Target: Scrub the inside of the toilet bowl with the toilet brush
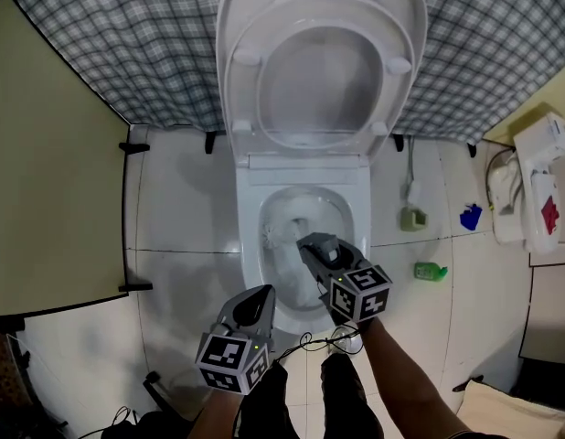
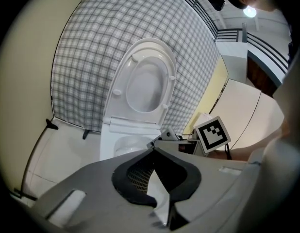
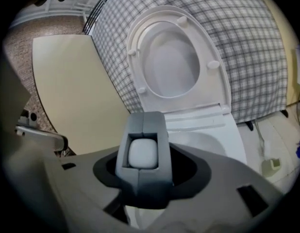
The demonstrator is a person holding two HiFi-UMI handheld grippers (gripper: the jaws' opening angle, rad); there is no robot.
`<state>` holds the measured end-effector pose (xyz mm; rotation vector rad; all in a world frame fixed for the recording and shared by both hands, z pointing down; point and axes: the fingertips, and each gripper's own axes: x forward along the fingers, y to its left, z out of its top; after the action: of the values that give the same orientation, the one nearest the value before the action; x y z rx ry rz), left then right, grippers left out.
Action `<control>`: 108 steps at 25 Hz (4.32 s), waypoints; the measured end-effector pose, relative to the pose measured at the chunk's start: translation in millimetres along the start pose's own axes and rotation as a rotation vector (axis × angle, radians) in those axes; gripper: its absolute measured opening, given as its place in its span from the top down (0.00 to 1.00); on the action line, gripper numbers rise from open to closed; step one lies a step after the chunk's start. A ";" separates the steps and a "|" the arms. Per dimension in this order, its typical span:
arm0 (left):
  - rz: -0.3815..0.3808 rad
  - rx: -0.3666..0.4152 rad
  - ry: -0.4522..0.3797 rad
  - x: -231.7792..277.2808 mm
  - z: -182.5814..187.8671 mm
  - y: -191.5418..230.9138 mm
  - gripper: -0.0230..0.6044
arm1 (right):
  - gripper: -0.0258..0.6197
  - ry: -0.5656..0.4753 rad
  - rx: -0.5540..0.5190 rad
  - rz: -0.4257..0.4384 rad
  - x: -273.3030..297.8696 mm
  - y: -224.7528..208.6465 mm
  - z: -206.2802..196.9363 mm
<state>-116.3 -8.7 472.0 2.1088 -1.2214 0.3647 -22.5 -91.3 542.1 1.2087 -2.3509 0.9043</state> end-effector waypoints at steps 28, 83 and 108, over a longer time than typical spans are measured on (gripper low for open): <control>-0.042 0.005 0.022 -23.7 -33.9 -80.5 0.98 | 0.61 0.228 -0.121 0.091 -140.0 9.1 -82.5; 0.003 -0.018 -0.027 -16.4 15.4 -16.3 0.98 | 0.61 -0.049 -0.180 -0.310 -6.5 -68.7 67.3; 0.033 -0.018 -0.012 -38.7 -4.5 -9.0 0.98 | 0.61 0.096 -0.185 -0.053 -17.4 35.5 -21.0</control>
<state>-128.6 22.9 451.0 2.0810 -1.2624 0.3555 -41.1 -51.3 534.2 1.1227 -2.2591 0.6945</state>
